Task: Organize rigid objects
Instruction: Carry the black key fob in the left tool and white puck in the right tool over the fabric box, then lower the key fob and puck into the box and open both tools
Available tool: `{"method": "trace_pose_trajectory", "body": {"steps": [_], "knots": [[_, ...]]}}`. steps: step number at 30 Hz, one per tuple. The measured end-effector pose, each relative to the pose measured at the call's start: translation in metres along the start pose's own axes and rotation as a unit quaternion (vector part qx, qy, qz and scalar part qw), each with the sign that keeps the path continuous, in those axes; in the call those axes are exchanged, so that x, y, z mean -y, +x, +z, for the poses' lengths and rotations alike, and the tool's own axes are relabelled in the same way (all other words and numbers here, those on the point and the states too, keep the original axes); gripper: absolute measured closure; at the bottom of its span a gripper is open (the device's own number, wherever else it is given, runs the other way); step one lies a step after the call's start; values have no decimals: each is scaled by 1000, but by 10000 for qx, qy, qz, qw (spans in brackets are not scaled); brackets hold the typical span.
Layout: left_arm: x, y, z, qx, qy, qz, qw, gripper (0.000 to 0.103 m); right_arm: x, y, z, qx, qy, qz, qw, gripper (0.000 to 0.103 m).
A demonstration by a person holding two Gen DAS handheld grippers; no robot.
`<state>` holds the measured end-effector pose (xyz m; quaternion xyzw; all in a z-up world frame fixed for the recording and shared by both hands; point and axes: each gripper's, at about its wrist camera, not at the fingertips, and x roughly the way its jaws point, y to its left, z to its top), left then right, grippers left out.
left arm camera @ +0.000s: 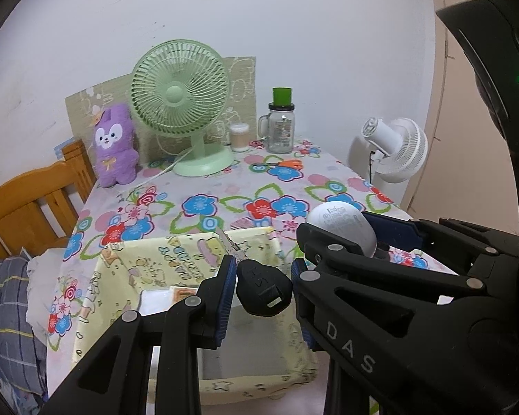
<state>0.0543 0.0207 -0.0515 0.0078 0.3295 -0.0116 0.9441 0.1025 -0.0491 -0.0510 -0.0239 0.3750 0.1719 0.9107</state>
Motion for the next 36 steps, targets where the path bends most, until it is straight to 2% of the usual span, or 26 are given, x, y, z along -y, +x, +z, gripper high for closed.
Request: {"method": "trace_pose_trajectory", "body": {"steps": [12, 24, 36], "knots": [[-30, 14, -1, -57, -208, 240, 9995, 70, -24, 27, 8, -100, -94, 111, 9998, 53], [-56, 34, -15, -339, -352, 396, 9980, 70, -45, 59, 2, -444, -179, 178, 9987, 53], [-79, 52, -29, -712, -466, 575, 9947, 69, -60, 77, -2, -593, -309, 163, 9976, 53]]}}
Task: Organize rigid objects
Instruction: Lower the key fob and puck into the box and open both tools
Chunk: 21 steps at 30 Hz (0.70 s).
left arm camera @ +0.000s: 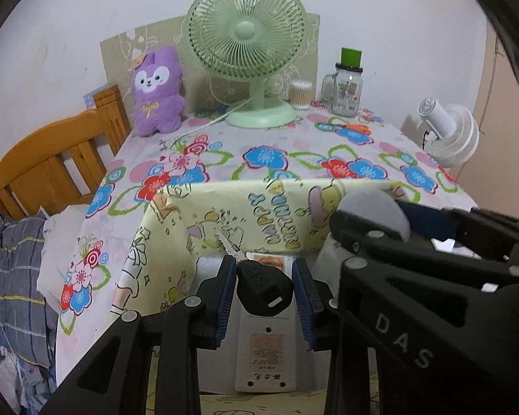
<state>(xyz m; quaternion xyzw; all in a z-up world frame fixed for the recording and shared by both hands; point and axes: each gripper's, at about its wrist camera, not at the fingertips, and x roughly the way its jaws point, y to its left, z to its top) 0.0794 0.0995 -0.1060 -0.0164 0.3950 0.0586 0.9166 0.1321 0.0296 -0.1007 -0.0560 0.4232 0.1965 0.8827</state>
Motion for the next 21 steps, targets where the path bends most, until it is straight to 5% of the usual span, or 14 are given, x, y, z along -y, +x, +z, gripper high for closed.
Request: {"method": "trace_pose_trajectory", "body": {"steps": [10, 21], "knots": [[-12, 10, -3, -178, -135, 60, 9997, 58, -9, 12, 0, -184, -94, 222, 9995, 51], [-4, -4, -4, -104, -116, -184, 9997, 27, -6, -2, -3, -56, -108, 254, 9996, 34]]}}
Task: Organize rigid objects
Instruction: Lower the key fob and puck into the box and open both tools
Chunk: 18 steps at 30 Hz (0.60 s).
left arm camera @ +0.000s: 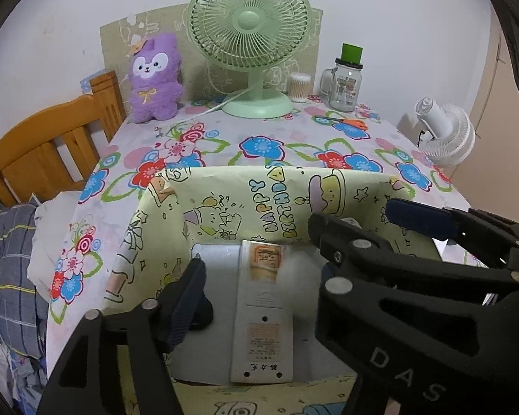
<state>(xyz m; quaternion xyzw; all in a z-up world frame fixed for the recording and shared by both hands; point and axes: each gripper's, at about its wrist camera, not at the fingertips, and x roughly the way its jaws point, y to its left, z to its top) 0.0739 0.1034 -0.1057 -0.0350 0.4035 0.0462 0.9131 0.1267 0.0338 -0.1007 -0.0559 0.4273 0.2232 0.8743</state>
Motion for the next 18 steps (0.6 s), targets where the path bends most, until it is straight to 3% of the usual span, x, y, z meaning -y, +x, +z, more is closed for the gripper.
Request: {"method": "trace_pose_trajectory", "body": {"steps": [2, 11, 18], "knots": [[1, -4, 0, 83, 9, 90, 9999, 19, 0, -6, -2, 79, -54, -77, 9999, 27], [7, -17, -5, 149, 69, 161, 9997, 16, -1, -29, -10, 333, -259, -333, 9986, 17], [16, -29, -7, 211, 100, 201, 9995, 15, 2, -42, -16, 370, -295, -381, 9982, 15]]}}
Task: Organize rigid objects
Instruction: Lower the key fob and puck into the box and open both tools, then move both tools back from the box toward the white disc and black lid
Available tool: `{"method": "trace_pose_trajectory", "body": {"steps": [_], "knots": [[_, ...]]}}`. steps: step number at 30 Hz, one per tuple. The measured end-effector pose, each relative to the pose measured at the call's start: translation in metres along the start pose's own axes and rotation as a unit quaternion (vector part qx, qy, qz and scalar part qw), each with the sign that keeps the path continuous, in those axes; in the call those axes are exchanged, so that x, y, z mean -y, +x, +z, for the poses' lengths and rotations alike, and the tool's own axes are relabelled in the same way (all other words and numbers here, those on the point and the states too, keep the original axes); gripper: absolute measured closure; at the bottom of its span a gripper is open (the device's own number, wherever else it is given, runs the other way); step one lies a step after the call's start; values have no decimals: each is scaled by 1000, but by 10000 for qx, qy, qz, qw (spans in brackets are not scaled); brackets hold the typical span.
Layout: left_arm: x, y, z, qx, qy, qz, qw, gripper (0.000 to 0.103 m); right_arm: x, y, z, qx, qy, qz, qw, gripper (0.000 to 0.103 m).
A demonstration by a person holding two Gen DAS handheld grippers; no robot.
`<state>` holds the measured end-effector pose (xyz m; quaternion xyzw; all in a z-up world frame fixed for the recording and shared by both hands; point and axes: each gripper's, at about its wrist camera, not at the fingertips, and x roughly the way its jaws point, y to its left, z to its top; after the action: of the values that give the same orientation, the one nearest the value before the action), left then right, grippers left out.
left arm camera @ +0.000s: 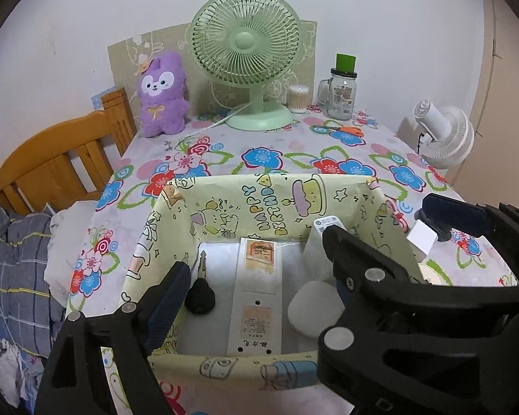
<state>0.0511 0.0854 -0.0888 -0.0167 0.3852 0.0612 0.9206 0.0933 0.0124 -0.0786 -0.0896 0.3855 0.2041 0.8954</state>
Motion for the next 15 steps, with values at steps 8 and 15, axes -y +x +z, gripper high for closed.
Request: {"method": "trace_pose_trajectory", "body": {"steps": [8, 15], "knots": [[12, -12, -1, 37, 27, -9, 10000, 13, 9, -20, -6, 141, 6, -91, 9999, 10], [22, -24, 0, 113, 19, -30, 9999, 7, 18, -35, -8, 222, 53, -147, 9996, 6]]}}
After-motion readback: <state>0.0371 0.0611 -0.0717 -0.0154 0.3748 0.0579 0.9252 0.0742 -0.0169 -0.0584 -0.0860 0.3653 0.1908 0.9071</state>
